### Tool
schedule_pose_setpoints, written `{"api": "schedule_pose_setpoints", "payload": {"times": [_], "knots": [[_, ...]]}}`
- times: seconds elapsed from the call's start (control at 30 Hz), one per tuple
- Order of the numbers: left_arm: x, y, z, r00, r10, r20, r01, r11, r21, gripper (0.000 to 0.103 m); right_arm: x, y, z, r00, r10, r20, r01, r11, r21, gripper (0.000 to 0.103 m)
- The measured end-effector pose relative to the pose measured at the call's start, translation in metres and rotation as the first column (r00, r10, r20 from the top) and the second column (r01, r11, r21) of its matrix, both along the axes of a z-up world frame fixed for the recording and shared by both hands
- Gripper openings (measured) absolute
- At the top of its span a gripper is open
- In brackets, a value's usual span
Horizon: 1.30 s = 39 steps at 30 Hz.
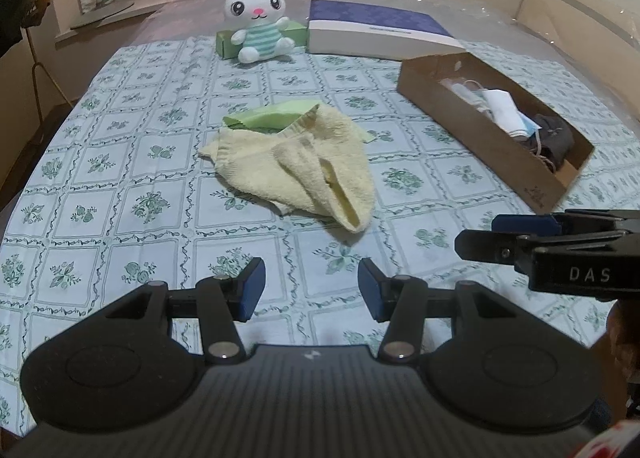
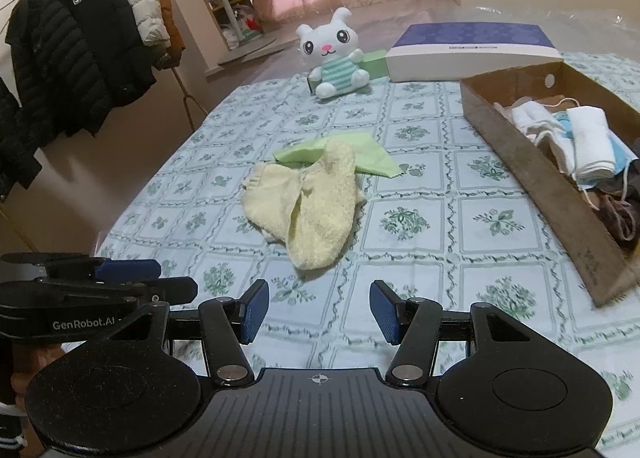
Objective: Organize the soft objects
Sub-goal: 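Move both tools back toward the cream towel and green cloth, then grasp the cream fuzzy towel with the right gripper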
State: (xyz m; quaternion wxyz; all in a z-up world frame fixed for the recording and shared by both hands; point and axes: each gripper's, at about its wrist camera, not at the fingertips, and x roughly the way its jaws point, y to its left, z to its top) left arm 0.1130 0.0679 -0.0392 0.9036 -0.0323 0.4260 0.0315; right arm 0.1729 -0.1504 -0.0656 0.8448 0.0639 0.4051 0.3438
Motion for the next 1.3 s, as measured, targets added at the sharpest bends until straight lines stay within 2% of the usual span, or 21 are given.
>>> {"api": "schedule_pose_setpoints", "payload": {"times": [0.1,0.23,0.4,0.8,1.1,1.17,1.2,1.23,1.27,1.3], "knots": [[0.01,0.005,-0.006,1.0,0.008,-0.006,-0.008,1.0,0.006,0.048,0.012,0.01,-0.007,1.0,0.006,-0.001,-0.006,1.0,0.001,0.056],[0.026,0.015,-0.016,1.0,0.022,-0.017,-0.022,1.0,0.001,0.048,0.028,0.024,-0.016,1.0,0.002,-0.001,-0.002,1.0,0.002,0.067],[0.045,0.027,-0.026,0.999,0.041,-0.025,-0.041,0.999,0.009,0.048,0.051,0.042,-0.026,1.0,-0.016,-0.001,0.016,1.0,0.006,0.074],[0.084,0.055,-0.051,0.996,0.083,-0.045,-0.083,0.997,0.012,0.048,0.095,0.088,-0.056,0.999,-0.033,-0.012,0.034,0.999,0.025,0.08],[0.09,0.069,-0.058,0.993,0.11,-0.052,-0.11,0.994,0.009,0.048,0.104,0.108,-0.072,0.997,-0.073,0.013,0.073,0.997,0.004,0.08],[0.089,0.07,-0.059,0.992,0.113,-0.054,-0.112,0.994,0.009,0.048,0.102,0.109,-0.073,0.998,-0.056,0.031,0.056,0.998,-0.004,0.066],[0.089,0.07,-0.059,0.992,0.114,-0.056,-0.114,0.993,0.009,0.048,0.101,0.109,-0.073,0.998,-0.039,0.042,0.039,0.999,-0.014,0.048],[0.088,0.07,-0.059,0.992,0.116,-0.057,-0.116,0.993,0.009,0.048,0.099,0.109,-0.073,0.998,-0.022,0.057,0.023,0.999,-0.026,0.036],[0.087,0.07,-0.059,0.991,0.117,-0.057,-0.117,0.993,0.008,0.048,0.097,0.107,-0.071,0.997,-0.004,0.071,0.005,1.0,-0.024,0.031],[0.086,0.069,-0.059,0.991,0.117,-0.058,-0.117,0.993,0.007,0.048,0.095,0.104,-0.069,0.996,0.004,0.088,-0.001,1.0,-0.028,0.022]]}}
